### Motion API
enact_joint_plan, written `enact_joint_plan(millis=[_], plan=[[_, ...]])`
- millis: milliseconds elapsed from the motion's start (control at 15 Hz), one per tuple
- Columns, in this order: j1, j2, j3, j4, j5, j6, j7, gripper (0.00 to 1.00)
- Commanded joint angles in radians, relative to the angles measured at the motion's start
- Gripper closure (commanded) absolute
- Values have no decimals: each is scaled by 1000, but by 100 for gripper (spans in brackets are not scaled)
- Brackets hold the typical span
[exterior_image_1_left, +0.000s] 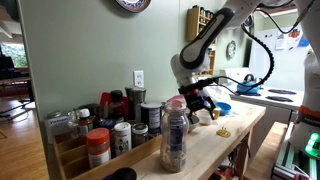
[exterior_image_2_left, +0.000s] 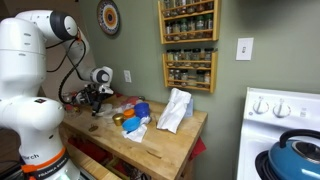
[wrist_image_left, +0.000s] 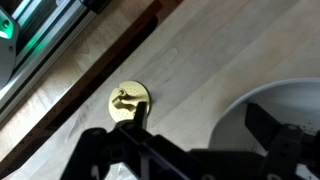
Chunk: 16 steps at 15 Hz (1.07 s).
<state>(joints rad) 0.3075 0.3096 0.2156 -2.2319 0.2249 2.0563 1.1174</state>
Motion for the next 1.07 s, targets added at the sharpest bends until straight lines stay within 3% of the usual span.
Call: enact_joint_plan(millis=[0,600,1000], plan=[[18,-10,20,-15,17,-57,-18,0],[50,-10,54,-29,30,-94,-33,0],[-1,-176,30,-87,24,-94,-152,0]])
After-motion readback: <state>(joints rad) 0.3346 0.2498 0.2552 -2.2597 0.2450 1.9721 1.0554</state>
